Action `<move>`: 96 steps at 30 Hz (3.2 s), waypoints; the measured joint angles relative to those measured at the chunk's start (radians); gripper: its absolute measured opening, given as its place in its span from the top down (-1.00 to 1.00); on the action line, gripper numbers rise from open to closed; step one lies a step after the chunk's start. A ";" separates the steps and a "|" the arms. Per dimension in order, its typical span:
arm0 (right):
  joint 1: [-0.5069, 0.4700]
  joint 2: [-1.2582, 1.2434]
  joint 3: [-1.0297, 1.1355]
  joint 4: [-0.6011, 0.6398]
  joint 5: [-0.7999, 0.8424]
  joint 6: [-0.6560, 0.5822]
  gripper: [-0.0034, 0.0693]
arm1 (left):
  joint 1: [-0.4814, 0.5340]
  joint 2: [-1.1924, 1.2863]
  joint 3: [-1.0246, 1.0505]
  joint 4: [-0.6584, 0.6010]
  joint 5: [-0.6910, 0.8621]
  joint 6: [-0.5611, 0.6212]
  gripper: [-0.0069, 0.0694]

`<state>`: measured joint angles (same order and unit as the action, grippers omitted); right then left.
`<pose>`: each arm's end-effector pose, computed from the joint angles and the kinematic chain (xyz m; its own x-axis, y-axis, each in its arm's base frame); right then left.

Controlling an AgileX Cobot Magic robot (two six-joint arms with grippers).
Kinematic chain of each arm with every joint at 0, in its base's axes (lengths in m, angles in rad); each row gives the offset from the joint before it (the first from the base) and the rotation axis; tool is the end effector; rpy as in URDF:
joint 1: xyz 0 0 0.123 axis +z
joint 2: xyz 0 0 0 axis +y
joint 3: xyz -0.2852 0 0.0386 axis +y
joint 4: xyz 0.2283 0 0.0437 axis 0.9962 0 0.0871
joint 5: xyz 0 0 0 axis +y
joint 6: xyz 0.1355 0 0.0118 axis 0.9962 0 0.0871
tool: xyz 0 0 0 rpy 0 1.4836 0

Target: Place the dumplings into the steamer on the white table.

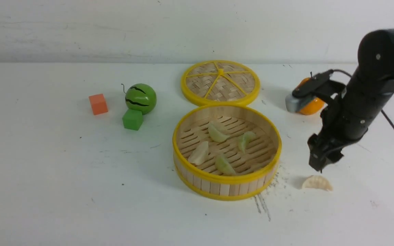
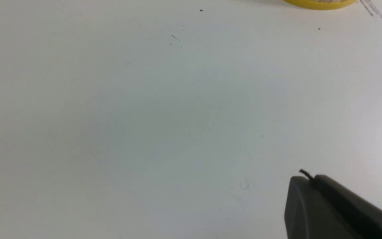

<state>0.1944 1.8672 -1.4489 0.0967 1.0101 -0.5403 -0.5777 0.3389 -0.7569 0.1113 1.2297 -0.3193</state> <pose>0.3684 0.0839 0.1997 -0.7441 -0.6234 -0.2401 -0.6346 0.7719 -0.0376 0.0381 -0.0078 0.2973 -0.6649 0.1032 -0.7398 0.3044 0.9419 -0.1422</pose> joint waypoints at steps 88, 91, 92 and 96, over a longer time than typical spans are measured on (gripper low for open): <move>0.248 -1.135 0.601 0.364 -0.381 0.189 0.95 | 0.000 -0.357 0.230 -0.006 -0.195 -0.098 0.70; 0.248 -1.137 0.601 0.364 -0.350 0.189 0.94 | 0.000 -0.357 0.230 -0.006 -0.195 -0.098 0.69; 0.248 -1.137 0.601 0.364 -0.342 0.189 0.94 | 0.000 -0.357 0.230 -0.006 -0.195 -0.098 0.69; 0.248 -1.143 0.601 0.347 -0.331 0.189 0.94 | 0.000 -0.357 0.230 -0.006 -0.195 -0.098 0.67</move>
<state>0.4422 0.7244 -0.8480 0.4433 0.6789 -0.3510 -0.5777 -0.0183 -0.5269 0.1053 1.0350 -0.4177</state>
